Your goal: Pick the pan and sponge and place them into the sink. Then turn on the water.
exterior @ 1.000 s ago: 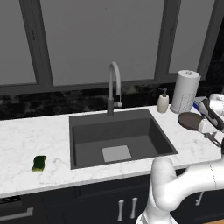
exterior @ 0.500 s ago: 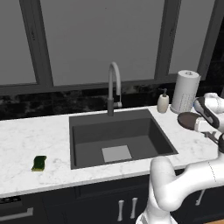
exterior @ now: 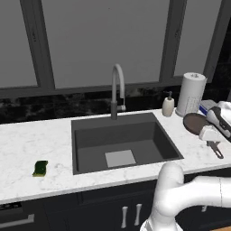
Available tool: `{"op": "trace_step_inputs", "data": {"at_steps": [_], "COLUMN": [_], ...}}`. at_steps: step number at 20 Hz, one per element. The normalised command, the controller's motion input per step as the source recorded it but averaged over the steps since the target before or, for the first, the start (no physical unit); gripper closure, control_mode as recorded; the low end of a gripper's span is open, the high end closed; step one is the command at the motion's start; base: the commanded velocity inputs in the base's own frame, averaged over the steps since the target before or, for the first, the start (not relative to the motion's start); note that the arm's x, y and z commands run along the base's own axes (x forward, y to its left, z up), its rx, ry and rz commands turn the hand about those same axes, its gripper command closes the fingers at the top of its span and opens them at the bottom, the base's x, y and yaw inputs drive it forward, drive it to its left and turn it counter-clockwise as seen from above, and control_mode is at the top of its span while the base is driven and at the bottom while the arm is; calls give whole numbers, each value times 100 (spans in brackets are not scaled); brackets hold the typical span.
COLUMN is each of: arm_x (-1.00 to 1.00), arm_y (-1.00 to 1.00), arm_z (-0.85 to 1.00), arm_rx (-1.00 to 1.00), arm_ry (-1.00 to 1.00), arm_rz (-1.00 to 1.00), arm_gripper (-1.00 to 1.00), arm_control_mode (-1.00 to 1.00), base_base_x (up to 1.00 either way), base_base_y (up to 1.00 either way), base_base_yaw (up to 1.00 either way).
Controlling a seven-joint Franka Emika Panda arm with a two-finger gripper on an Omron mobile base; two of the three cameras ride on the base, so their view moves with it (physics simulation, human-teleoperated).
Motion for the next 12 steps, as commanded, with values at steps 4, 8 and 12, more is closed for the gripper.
{"op": "trace_step_inputs", "data": {"at_steps": [4, 8, 12], "arm_x": [-21, -14, -7], "arm_y": [27, 6, 13], "arm_z": [40, 79, 76], "arm_rx": [0, 0, 0], "arm_ry": [-38, -25, -13], "arm_rz": [-8, -1, 6], "arm_gripper": [100, 100, 100], "arm_control_mode": [-100, -100, -100], "base_base_x": [0, 0, 0], "base_base_y": [0, 0, 0], "base_base_yaw": [0, 0, 0]}}
